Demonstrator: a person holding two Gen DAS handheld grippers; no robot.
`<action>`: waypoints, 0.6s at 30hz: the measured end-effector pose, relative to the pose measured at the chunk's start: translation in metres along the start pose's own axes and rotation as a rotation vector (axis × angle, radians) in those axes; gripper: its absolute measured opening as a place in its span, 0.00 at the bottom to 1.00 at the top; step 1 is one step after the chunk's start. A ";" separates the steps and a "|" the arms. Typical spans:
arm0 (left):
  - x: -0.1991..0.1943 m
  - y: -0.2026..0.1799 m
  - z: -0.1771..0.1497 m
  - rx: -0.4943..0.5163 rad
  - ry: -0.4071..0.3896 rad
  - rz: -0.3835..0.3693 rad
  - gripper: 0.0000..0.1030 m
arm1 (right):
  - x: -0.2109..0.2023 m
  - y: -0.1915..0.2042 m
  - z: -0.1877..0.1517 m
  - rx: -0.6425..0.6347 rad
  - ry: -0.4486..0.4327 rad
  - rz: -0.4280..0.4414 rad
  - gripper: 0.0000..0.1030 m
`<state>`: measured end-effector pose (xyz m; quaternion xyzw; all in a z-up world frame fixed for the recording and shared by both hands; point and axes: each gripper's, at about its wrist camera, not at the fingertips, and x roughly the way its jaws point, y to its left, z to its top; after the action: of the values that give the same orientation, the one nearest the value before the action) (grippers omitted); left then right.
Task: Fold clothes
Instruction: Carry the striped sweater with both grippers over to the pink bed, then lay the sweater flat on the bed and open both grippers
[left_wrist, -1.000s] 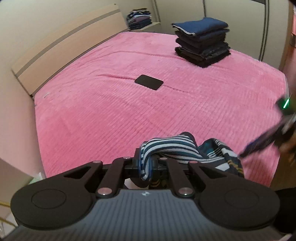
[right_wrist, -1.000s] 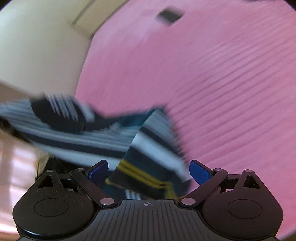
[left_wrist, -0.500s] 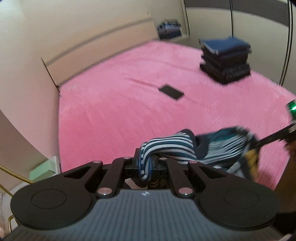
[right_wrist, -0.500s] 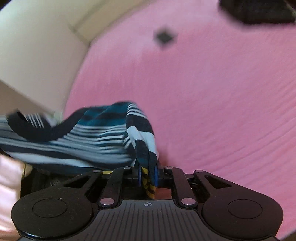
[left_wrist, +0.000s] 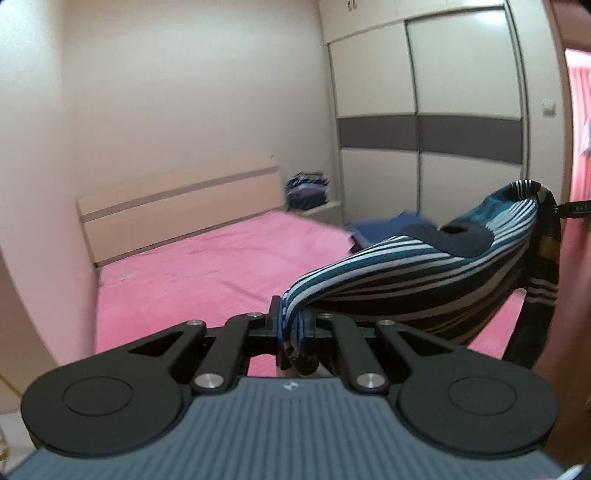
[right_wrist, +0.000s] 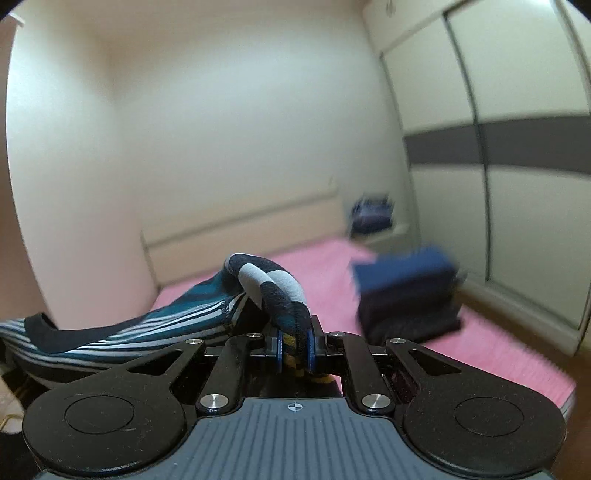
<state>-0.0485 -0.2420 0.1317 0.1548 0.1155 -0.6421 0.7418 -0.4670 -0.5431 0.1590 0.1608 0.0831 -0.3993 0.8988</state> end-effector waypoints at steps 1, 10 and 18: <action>0.005 -0.003 0.007 -0.011 -0.005 -0.017 0.06 | -0.001 -0.002 0.008 -0.010 -0.016 -0.010 0.10; 0.186 -0.023 0.047 -0.030 0.100 -0.009 0.06 | 0.149 -0.074 0.048 -0.068 0.016 -0.014 0.10; 0.444 0.013 -0.013 -0.146 0.419 0.247 0.23 | 0.456 -0.101 -0.032 -0.228 0.294 0.053 0.78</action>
<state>0.0307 -0.6424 -0.0433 0.2433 0.2931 -0.4905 0.7838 -0.2380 -0.9104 -0.0199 0.1167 0.2539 -0.3355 0.8996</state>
